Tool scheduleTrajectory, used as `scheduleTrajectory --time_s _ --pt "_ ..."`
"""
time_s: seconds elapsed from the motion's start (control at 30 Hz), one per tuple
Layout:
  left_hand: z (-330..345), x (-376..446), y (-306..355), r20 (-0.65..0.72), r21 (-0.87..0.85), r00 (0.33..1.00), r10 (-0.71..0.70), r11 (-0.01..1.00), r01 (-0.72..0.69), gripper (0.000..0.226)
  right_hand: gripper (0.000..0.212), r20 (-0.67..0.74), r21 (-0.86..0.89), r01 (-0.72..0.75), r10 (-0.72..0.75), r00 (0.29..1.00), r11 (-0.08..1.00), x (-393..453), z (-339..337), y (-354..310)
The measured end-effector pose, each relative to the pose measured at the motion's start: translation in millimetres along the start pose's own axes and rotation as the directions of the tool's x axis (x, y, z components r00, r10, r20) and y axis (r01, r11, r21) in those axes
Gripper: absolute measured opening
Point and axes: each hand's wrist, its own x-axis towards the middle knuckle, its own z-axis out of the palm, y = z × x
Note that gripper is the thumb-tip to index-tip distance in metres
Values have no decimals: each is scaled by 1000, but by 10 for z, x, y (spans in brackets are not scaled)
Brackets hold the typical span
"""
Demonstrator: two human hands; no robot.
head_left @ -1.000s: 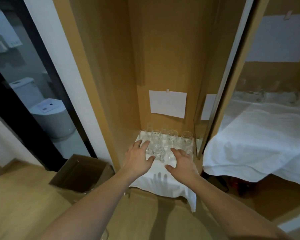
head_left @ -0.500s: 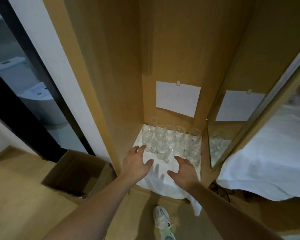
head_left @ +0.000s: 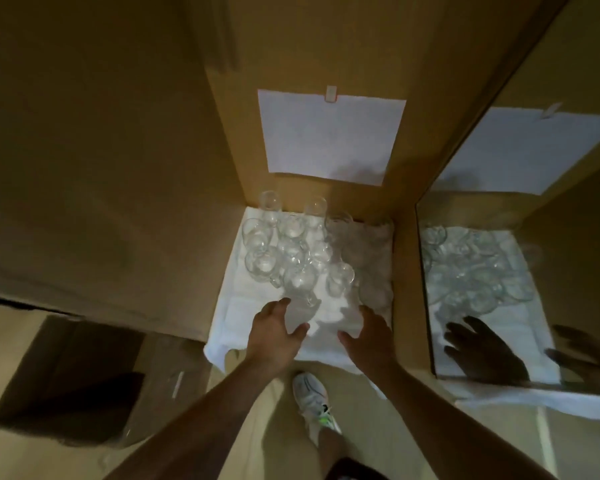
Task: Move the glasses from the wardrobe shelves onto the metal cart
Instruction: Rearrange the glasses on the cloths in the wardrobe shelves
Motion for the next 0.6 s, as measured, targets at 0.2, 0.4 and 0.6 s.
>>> scheduleTrajectory --time_s 0.2,0.4,0.6 --pt "369 527 43 -34 -86 999 2 996 -5 62 83 -51 111 -203 210 976 973 495 257 192" --pt "789 985 91 -12 -160 999 39 986 -41 67 93 -141 271 -328 375 916 905 912 435 384" --pt "1240 1333 118 5 -215 999 33 976 -32 83 110 -224 374 -395 495 839 839 1271 599 605"
